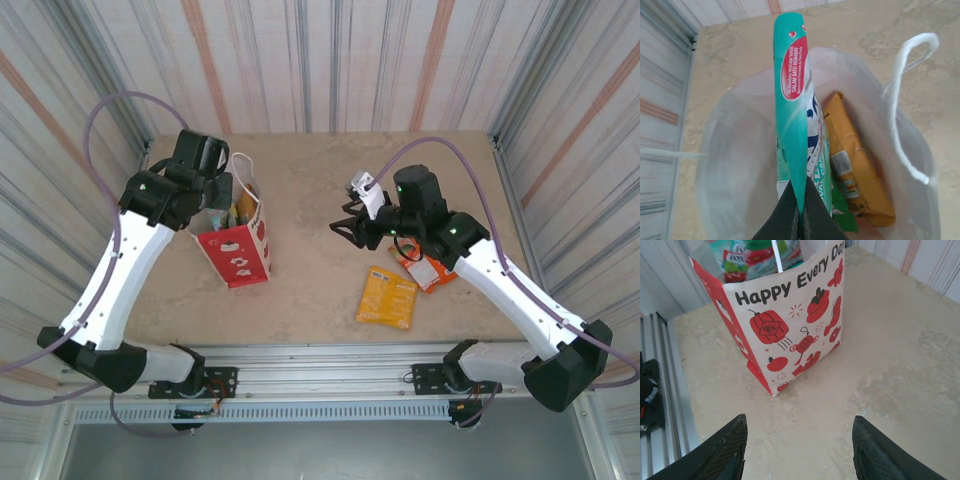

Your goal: Place the snacks into the paper bag

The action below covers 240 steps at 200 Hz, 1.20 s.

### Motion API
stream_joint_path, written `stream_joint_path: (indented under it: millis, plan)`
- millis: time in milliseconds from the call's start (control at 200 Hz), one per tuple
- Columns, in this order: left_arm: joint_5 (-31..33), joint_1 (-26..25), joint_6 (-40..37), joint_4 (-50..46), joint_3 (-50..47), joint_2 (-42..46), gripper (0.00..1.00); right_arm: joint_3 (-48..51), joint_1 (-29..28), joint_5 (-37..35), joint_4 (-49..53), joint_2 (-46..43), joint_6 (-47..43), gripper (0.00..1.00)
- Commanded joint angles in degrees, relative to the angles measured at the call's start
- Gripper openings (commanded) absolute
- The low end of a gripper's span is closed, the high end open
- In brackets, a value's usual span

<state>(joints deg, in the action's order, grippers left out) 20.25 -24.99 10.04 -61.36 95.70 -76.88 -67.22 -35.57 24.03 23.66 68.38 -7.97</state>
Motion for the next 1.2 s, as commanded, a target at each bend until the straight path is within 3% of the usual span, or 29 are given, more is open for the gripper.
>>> stream_joint_path:
  millis: [0,135,286,396,591,717,942,1062,1198]
  plan:
    - [-6.2,0.8,2.7,8.1,-1.2,-0.2,0.05,0.9,-0.4,0.5,-0.1,0.7,0.9,0.56]
    - [-8.7,1.3,4.9,9.3,-1.4,-1.8,0.08,1.2,-0.5,0.4,-0.2,0.7,1.0,0.57]
    - [-7.2,1.4,5.2,5.8,0.9,-3.4,0.32,1.3,-0.4,0.1,0.0,0.4,1.0,0.57]
    - [-4.7,1.4,4.6,1.6,3.9,-3.3,0.40,0.7,-0.3,-1.7,1.8,0.4,2.9,0.59]
    - [-2.4,1.3,4.1,-0.7,5.3,1.8,0.46,-0.9,1.8,-2.6,5.7,0.3,6.9,0.61]
    - [-7.5,-0.2,1.7,2.7,4.3,5.6,0.52,-1.6,4.4,-2.5,7.0,0.1,11.2,0.61]
    - [-19.0,-3.0,-1.1,8.1,3.7,7.6,0.52,-2.3,11.0,-1.0,11.6,0.8,20.4,0.61]
    - [-21.5,-6.9,-3.7,8.7,4.9,5.1,0.52,-3.3,15.5,-0.3,17.2,2.0,24.7,0.61]
    - [-21.6,-14.5,-7.6,8.0,6.9,-0.2,0.52,-3.8,20.1,0.3,25.9,4.0,26.9,0.61]
